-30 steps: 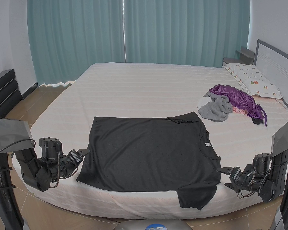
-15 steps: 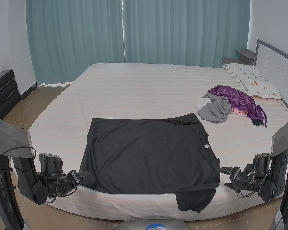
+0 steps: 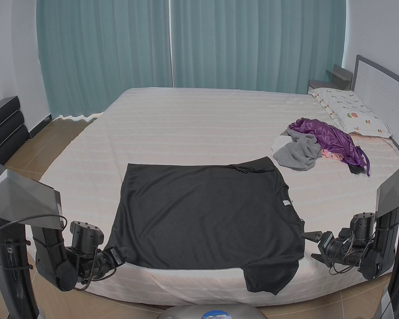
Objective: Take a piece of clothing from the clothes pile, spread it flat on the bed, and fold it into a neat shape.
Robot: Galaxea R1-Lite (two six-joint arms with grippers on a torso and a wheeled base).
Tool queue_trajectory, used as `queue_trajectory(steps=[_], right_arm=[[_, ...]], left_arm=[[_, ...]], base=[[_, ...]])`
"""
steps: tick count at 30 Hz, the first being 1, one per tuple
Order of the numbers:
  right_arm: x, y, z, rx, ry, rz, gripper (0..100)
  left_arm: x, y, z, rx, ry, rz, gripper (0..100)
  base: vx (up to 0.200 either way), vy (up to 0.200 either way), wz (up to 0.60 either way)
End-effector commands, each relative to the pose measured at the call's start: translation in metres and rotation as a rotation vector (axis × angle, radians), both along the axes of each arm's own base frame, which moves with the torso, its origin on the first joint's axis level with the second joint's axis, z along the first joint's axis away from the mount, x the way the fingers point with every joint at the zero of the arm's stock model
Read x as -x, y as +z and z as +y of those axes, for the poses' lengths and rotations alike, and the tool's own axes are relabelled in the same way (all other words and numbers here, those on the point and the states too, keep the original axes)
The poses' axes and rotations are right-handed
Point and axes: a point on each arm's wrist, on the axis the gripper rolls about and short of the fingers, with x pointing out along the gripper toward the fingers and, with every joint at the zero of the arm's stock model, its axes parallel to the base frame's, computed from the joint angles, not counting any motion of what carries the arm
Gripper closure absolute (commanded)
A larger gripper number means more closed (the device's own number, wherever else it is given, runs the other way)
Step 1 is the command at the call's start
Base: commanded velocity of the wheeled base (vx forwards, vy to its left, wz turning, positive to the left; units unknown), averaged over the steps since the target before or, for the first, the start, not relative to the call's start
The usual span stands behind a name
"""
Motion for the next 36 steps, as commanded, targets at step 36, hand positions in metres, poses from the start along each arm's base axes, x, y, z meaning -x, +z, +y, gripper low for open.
queue_trajectory(steps=[36], right_arm=[[-0.001, 0.001, 0.0, -0.001, 0.001, -0.013, 0]], left_arm=[[-0.012, 0.001, 0.035, -0.114, 0.097, -0.168, 0]], base=[[0.0, 0.0, 0.0]])
